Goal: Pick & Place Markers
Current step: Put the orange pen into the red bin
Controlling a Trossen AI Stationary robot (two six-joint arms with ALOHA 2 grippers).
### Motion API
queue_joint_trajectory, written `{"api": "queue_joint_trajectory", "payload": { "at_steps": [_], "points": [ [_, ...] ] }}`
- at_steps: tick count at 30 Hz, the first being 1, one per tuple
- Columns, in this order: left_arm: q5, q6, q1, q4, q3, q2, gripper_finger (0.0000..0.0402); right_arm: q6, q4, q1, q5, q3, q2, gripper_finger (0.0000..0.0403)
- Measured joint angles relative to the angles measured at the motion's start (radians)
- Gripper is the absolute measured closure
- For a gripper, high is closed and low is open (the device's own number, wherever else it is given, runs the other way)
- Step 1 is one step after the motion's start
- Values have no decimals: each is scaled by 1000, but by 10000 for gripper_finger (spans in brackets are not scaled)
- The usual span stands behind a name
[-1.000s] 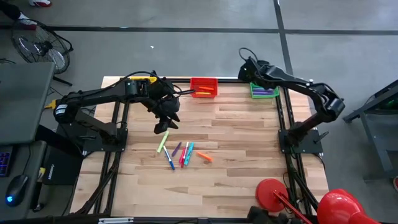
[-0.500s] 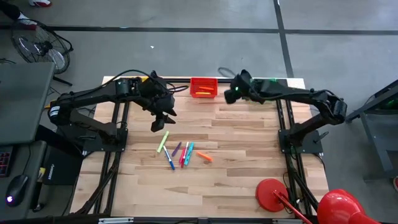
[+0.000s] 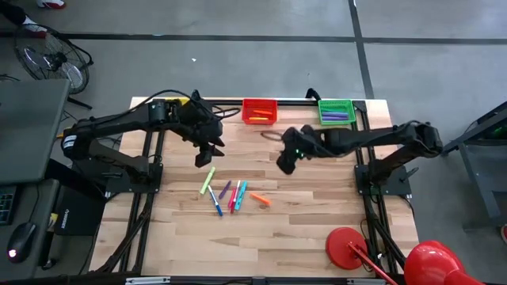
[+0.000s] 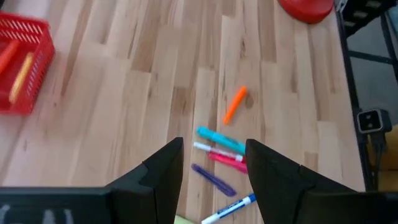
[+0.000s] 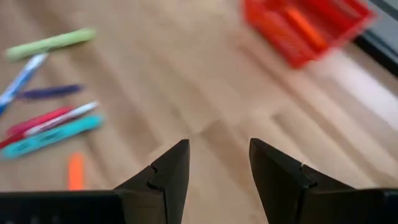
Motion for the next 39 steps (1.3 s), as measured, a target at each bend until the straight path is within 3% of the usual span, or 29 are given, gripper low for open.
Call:
{"api": "queue_joint_trajectory", "payload": {
  "at_steps": [3,9,18,27,39],
  "points": [
    [0,-14,0,37,-71,-38,231,-20,19,60,-7,0,1,247],
    [-7,-185,0,288,-319,-208,231,-2,37,154,-4,0,18,247],
    [-59,-472,-10,531,-635,-511,231,-58,123,266,-102,13,190,247],
    [-198,-535,-155,536,-708,-658,231,-87,103,289,-188,155,339,247],
    [-243,-540,-278,527,-709,-713,231,-28,-235,239,-257,545,630,247]
  ]
}}
